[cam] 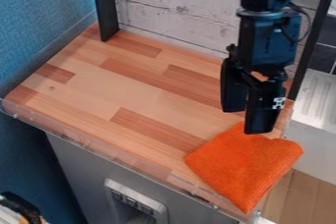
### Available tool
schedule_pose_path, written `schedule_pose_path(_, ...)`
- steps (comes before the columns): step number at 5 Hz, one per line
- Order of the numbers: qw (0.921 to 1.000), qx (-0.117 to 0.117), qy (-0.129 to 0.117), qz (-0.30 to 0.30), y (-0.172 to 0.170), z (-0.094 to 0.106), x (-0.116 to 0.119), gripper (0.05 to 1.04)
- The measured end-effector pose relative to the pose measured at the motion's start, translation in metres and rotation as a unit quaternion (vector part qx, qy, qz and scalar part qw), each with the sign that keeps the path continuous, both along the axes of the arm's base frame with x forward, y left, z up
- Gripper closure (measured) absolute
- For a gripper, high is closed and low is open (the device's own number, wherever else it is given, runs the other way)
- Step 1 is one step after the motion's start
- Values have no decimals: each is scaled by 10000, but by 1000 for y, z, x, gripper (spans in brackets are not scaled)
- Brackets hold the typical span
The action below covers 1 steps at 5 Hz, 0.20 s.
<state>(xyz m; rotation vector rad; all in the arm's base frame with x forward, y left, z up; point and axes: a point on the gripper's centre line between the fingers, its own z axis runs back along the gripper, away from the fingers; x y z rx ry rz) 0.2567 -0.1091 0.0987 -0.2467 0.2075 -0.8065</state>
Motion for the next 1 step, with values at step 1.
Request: schedule_pose_path(1, 9979, 568, 262, -155, 0, 4, -1, 84)
